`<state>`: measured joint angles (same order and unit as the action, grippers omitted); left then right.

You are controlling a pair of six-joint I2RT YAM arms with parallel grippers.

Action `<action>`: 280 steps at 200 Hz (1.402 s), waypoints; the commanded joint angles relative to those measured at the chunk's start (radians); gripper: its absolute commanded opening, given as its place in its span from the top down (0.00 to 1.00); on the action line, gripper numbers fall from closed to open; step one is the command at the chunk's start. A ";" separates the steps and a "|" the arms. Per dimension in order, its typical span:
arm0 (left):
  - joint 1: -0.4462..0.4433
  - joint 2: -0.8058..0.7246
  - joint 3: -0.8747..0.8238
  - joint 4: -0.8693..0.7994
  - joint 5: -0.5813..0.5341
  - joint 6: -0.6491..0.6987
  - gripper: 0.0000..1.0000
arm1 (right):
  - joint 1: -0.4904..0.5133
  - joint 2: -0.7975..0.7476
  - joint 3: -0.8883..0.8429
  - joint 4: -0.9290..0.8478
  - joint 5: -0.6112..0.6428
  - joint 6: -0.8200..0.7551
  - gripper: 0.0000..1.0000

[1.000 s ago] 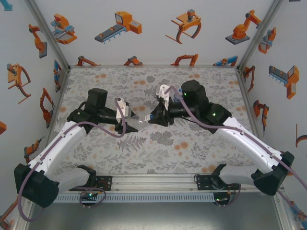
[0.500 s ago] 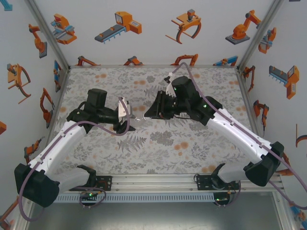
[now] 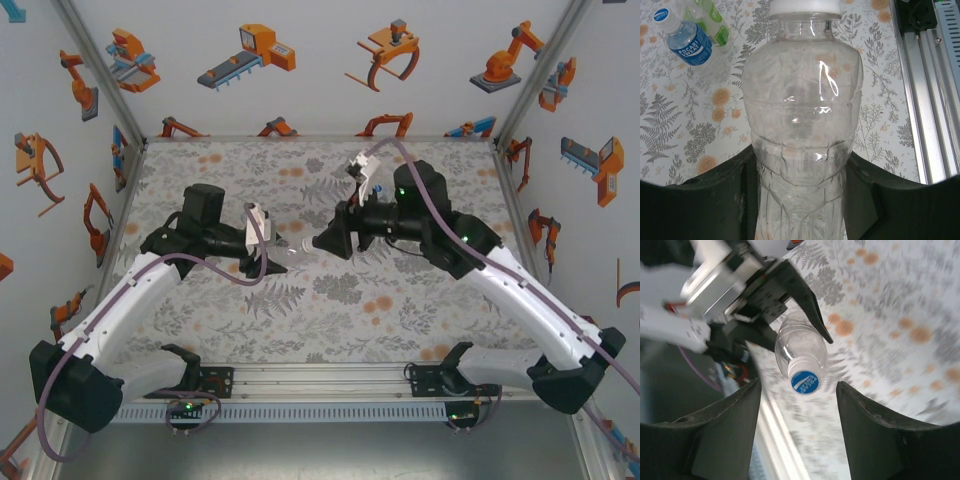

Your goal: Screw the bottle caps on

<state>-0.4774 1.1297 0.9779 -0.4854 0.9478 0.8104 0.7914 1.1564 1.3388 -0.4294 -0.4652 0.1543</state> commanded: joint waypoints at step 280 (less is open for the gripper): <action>-0.003 0.002 0.031 -0.025 0.124 0.055 1.00 | 0.014 0.087 0.023 -0.020 -0.323 -0.783 0.60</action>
<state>-0.4774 1.1301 0.9787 -0.4915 1.0443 0.8444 0.7963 1.2392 1.3369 -0.4816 -0.7677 -0.6434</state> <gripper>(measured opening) 0.531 0.411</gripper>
